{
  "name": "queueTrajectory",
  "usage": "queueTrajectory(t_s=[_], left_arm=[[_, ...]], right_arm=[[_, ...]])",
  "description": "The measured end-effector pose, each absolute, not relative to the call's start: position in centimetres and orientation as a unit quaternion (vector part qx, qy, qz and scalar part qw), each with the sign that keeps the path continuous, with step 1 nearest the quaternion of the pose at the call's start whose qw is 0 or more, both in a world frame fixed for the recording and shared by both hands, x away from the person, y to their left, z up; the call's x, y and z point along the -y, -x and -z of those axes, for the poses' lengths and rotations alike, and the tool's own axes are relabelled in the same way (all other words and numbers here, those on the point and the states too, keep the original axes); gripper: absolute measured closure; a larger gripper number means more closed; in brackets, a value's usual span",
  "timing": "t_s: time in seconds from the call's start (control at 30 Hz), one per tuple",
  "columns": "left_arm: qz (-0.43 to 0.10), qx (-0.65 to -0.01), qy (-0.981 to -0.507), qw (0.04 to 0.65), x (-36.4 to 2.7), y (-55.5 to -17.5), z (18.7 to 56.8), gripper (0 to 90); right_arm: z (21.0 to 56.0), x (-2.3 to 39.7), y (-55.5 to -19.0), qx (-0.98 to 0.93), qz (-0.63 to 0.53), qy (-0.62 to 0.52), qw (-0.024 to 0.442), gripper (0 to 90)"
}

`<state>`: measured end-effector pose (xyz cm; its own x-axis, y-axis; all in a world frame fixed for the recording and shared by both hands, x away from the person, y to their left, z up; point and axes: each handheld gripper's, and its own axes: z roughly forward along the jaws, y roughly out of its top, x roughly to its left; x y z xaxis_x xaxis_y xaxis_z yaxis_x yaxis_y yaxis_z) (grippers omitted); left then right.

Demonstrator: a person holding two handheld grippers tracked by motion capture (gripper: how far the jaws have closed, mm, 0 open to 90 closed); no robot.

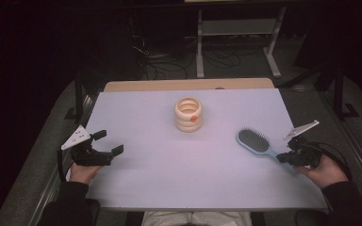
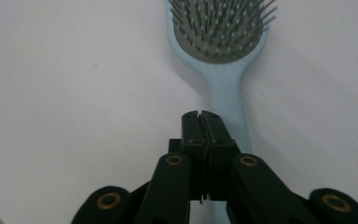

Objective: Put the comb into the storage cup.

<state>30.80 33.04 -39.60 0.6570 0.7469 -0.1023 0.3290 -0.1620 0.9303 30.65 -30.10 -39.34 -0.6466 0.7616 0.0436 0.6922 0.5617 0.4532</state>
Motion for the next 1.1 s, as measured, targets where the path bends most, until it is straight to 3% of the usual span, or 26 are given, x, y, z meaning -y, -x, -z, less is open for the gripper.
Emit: queueTrajectory(t_s=[0.3, 0.67, 0.73, 0.8, 0.9, 1.1], left_arm=[[-0.195, -0.364, -0.737, 0.535, -33.0, -30.8, 39.6, 0.0], [-0.194, -0.364, -0.737, 0.536, -33.0, -30.8, 39.6, 0.0], [-0.194, -0.364, -0.736, 0.536, -33.0, -30.8, 39.6, 0.0], [-0.195, -0.363, -0.737, 0.535, -33.0, -30.8, 39.6, 0.0], [-0.195, -0.363, -0.737, 0.535, -33.0, -30.8, 39.6, 0.0], [-0.194, -0.363, -0.737, 0.536, -33.0, -30.8, 39.6, 0.0]], right_arm=[[38.6, 29.1, -31.8, -0.889, -0.227, -0.392, 0.061, 73.1], [39.4, 28.3, -33.4, -0.894, -0.208, -0.395, 0.043, 34.5], [39.5, 28.4, -33.7, -0.891, -0.206, -0.403, 0.040, 20.1], [39.7, 28.5, -34.0, -0.893, -0.203, -0.401, 0.036, 11.5], [39.7, 28.6, -34.3, -0.896, -0.205, -0.394, 0.027, 4.9], [39.9, 28.7, -34.9, -0.899, -0.203, -0.388, 0.021, 2.9]])
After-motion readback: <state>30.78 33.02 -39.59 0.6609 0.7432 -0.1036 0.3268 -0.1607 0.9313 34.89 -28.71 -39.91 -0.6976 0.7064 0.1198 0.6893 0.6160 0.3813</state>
